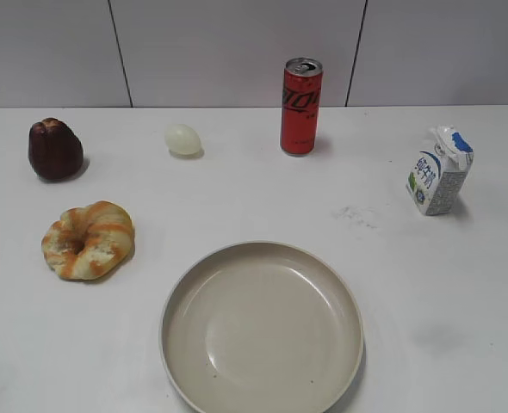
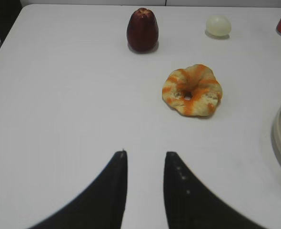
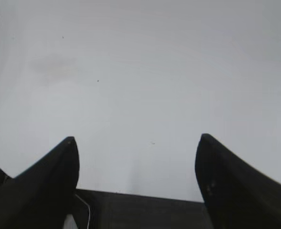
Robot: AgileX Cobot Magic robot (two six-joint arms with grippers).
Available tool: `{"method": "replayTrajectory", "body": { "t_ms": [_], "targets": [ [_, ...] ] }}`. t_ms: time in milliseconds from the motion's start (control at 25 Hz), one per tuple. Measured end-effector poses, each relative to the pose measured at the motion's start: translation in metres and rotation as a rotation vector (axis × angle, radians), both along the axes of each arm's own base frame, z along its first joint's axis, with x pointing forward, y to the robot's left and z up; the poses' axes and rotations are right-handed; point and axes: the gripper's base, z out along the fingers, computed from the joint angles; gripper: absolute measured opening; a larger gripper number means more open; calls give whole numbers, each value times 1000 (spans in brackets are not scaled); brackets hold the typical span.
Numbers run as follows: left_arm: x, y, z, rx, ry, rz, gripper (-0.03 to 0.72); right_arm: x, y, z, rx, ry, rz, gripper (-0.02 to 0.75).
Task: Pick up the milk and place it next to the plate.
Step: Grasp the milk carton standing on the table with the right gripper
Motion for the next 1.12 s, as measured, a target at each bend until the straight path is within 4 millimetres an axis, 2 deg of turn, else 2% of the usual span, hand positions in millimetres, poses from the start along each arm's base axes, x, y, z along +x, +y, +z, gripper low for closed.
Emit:
{"method": "replayTrajectory", "body": {
  "t_ms": [280,480,640,800,1120],
  "targets": [
    [0,0,0,0,0,0,209,29,3,-18,-22,238,0,573],
    [0,0,0,0,0,0,209,63,6,-8,-23,317,-1,573],
    [0,0,0,0,0,0,209,108,11,3,-11,363,-9,573],
    [0,0,0,0,0,0,209,161,16,8,9,388,-44,573],
    [0,0,0,0,0,0,209,270,30,32,69,290,-56,573]
  ]
}}
